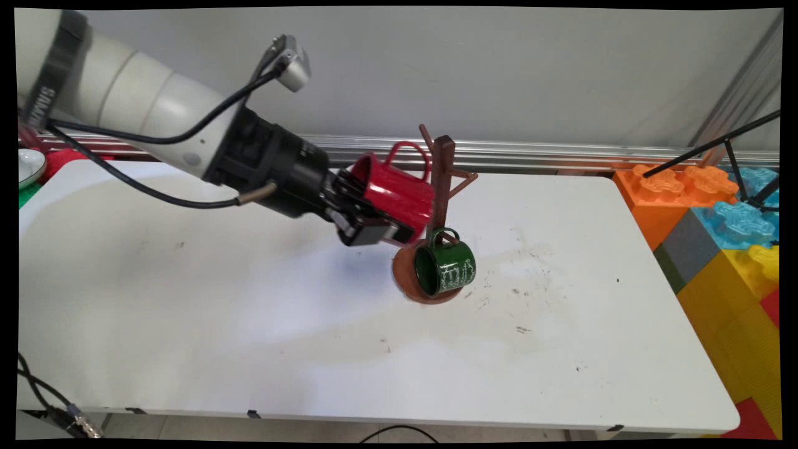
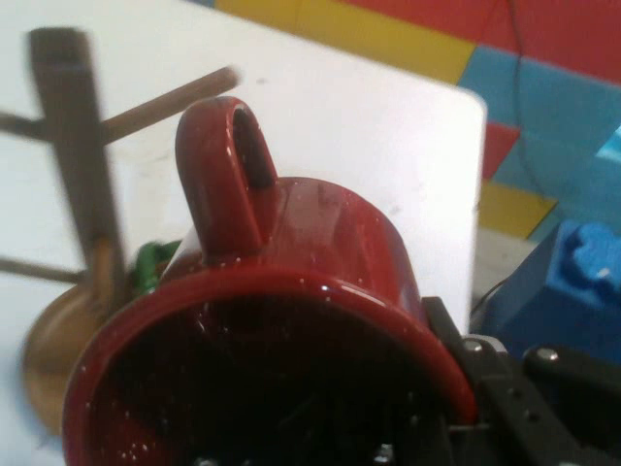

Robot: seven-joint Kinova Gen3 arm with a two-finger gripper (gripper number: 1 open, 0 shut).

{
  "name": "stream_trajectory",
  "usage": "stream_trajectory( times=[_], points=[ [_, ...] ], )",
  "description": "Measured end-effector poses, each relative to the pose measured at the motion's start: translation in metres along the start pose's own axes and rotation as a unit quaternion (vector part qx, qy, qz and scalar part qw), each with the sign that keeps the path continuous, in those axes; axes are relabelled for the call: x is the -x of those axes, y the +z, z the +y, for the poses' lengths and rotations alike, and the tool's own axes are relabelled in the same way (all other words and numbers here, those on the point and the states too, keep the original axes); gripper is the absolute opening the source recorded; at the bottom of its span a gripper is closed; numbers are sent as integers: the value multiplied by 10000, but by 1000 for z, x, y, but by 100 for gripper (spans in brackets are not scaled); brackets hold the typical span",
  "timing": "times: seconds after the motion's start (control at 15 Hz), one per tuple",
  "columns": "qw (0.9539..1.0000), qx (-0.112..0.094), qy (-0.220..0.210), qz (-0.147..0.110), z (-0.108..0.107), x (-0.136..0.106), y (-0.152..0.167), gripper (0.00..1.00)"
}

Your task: Place the picked object on the table

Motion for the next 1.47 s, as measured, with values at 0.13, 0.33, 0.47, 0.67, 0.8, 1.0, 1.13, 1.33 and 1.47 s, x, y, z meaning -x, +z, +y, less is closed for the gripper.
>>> stream_trajectory(
  times=[0.13,0.33,0.47,0.67,0.8,1.0,1.13,1.33,1.47],
  points=[
    [9994,-160,197,-250,-11,0,-12,0],
    [9964,-367,491,-587,-28,-2,-23,0],
    [9931,-483,683,-827,-39,-3,-26,0],
    [9845,-694,967,-1288,-59,-4,-28,0],
    [9768,-814,1135,-1621,-72,-4,-27,0],
    [9661,-943,1301,-2020,-86,-2,-23,0],
    [9576,-1023,1395,-2302,-95,-1,-15,0],
    [9441,-1138,1517,-2697,-108,3,0,0],
    [9356,-1205,1569,-2925,-115,7,12,0]
  ],
)
